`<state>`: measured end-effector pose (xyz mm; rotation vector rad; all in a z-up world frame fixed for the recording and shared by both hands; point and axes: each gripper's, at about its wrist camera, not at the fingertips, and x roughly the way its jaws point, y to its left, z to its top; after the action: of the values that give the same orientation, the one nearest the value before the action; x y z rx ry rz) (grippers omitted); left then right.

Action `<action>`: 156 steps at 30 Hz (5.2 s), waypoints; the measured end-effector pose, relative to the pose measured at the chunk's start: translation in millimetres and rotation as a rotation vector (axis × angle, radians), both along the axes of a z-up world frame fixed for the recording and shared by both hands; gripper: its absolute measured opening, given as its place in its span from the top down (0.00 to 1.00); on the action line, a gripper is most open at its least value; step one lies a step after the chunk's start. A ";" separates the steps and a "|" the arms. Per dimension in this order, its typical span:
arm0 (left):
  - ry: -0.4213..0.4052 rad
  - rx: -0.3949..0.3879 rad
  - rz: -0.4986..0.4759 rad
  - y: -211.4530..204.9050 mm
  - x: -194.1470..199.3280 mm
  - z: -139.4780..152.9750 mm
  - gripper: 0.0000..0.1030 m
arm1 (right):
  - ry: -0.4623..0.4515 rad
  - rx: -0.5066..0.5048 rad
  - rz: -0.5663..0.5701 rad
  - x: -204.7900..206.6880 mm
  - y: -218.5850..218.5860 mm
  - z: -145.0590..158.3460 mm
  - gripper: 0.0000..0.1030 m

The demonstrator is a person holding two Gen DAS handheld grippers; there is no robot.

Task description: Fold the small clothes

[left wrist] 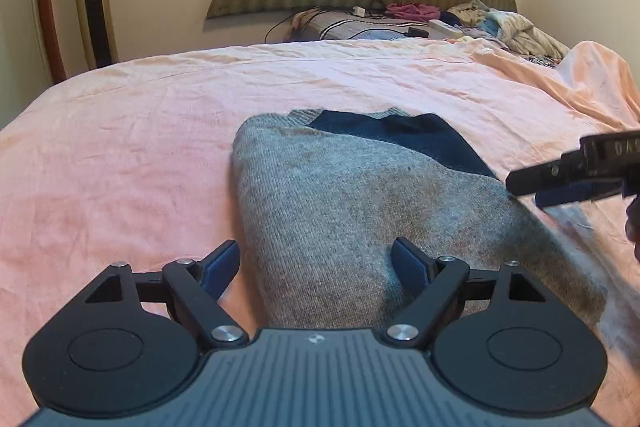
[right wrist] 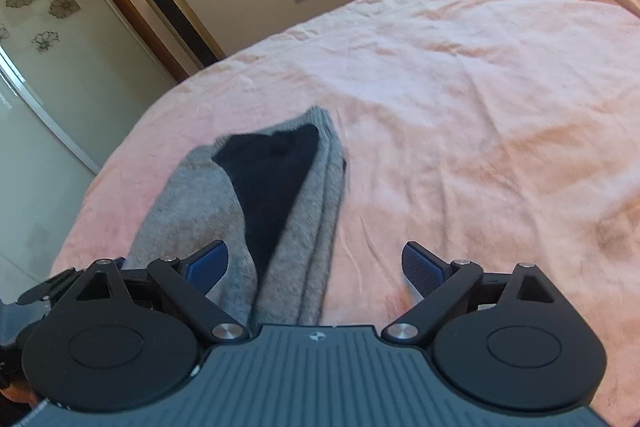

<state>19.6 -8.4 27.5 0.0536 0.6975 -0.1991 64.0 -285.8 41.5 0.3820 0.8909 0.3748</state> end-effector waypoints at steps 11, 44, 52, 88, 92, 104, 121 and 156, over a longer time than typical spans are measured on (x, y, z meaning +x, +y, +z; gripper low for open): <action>0.028 -0.031 0.006 0.2 3.0 -5.9 0.19 | 0.003 -0.016 0.065 6.4 25.8 -6.9 0.00; 0.444 -0.894 -0.017 95.2 -44.1 -43.7 0.45 | 0.187 0.389 0.246 -55.7 -16.7 -28.4 0.26; 0.484 -0.755 -0.073 81.2 -52.5 -27.3 0.90 | 0.173 0.316 0.340 -76.9 -7.1 -14.7 0.78; 0.043 -0.161 -0.189 -5.1 -72.3 -17.3 0.41 | -0.003 0.017 0.260 -29.7 85.3 17.3 0.12; 0.028 -0.137 -0.171 -8.0 -82.4 -9.1 0.41 | -0.015 0.039 0.195 -37.4 71.4 25.1 0.25; -0.054 -0.092 -0.070 -1.8 -134.9 4.2 0.31 | -0.101 -0.046 0.147 -109.3 54.1 36.3 0.09; 0.003 0.023 0.115 -5.1 -145.3 -33.2 0.00 | -0.235 -0.461 -0.078 -190.9 73.6 -17.5 0.00; 0.001 0.013 0.114 -4.8 -145.1 -33.0 0.00 | -0.239 -0.456 -0.085 -193.5 73.9 -18.5 0.00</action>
<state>-125.4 -13.2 -5.5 0.0258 0.7007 -0.0859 -129.4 -211.9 23.0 -0.0460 0.6969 0.1274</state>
